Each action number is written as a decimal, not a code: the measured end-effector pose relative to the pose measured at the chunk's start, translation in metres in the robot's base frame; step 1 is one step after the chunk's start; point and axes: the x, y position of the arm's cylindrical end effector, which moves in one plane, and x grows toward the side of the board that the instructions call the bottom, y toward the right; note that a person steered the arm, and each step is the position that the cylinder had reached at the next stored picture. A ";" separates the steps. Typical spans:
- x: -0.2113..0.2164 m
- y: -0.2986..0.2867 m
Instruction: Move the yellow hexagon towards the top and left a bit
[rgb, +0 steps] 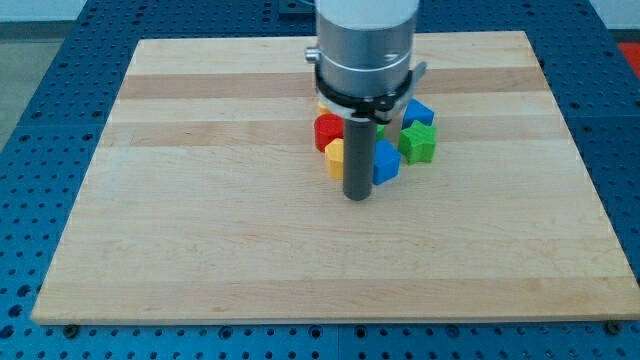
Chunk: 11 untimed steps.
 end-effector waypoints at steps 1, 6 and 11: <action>-0.011 0.006; -0.049 -0.068; -0.138 -0.088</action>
